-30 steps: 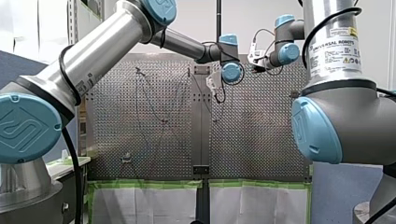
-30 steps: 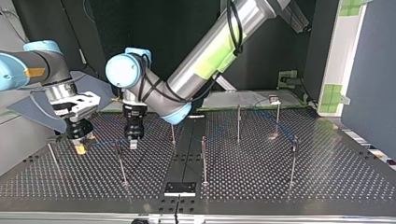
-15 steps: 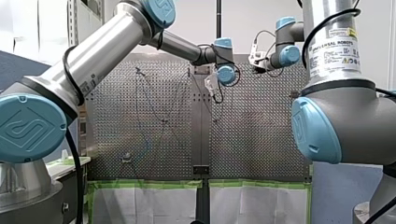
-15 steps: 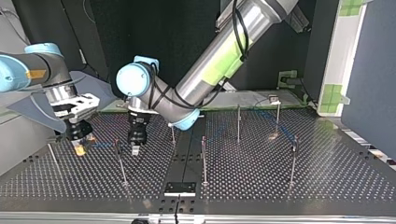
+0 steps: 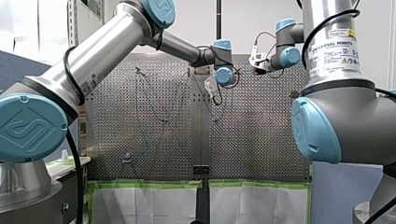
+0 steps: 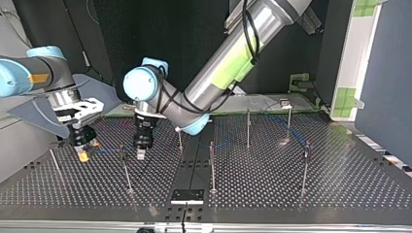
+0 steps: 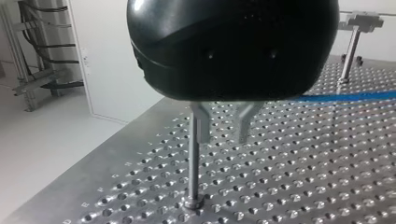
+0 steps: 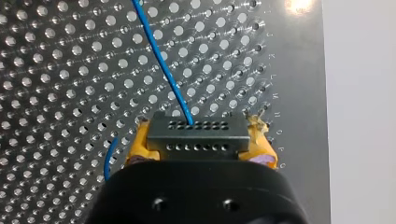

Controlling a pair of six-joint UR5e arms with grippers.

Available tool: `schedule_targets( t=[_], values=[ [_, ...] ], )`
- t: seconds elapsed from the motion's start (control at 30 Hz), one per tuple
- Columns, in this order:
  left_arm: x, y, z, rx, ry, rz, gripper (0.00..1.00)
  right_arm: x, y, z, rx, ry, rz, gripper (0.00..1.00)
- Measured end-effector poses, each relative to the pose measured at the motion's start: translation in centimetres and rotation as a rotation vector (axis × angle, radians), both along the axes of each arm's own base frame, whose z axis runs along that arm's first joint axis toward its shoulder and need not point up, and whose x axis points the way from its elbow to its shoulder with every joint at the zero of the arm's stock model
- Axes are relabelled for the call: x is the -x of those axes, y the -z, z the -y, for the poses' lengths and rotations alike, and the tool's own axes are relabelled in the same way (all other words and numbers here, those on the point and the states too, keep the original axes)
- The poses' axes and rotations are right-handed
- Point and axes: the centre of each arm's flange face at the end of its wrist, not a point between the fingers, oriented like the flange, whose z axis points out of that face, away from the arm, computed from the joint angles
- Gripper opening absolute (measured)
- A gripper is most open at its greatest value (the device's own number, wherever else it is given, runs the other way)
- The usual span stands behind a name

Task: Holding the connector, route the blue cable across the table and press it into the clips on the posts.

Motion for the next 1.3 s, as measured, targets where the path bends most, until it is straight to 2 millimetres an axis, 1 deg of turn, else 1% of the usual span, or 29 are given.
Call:
schedule_targets(
  t=[0.03,0.07,0.13,0.17,0.2,0.43,0.53,0.63,0.83,1.0,1.2,1.3],
  values=[
    [0.1,0.1,0.0,-0.004,0.001,-0.005,0.7,0.0,0.0,0.0,0.0,0.0,0.0,0.0],
    [0.2,0.2,0.0,-0.01,0.002,-0.012,0.7,0.0,0.0,0.0,0.0,0.0,0.0,0.0],
    [0.4,0.3,0.0,-0.02,0.001,-0.023,0.96,0.0,0.0,0.0,0.0,0.0,-0.001,0.0],
    [0.5,0.4,0.0,-0.026,-0.001,-0.03,0.96,0.0,0.0,0.0,0.0,0.0,-0.001,0.0],
    [0.6,0.5,0.0,-0.03,-0.003,-0.036,1.0,0.0,0.0,0.0,0.0,0.0,-0.001,0.0],
    [1.4,0.9,-0.3,-0.054,-0.03,-0.078,1.0,0.0,0.0,0.0,0.0,0.0,-0.003,0.0],
    [2.0,0.9,-0.3,-0.06,-0.042,-0.095,1.0,0.0,0.0,0.0,0.0,0.0,-0.003,0.0],
    [3.1,0.5,-0.4,-0.071,-0.037,-0.111,1.0,0.0,0.0,0.0,0.0,0.002,-0.004,0.0],
    [5.0,-0.8,-0.6,-0.072,0.01,-0.109,1.0,0.0,0.0,0.0,0.0,0.004,-0.005,0.0],
    [6.4,-2.1,-1.3,-0.06,0.032,-0.096,1.0,0.0,0.0,0.0,0.002,0.004,-0.007,0.0],
    [6.9,-3.7,-3.1,-0.02,-0.008,-0.069,1.0,0.0,0.0,-0.1,0.002,0.004,-0.011,0.0],
    [7.5,-4.6,-3.7,-0.005,-0.031,-0.05,1.0,0.0,0.0,-0.1,0.002,0.005,-0.012,0.0]
  ],
)
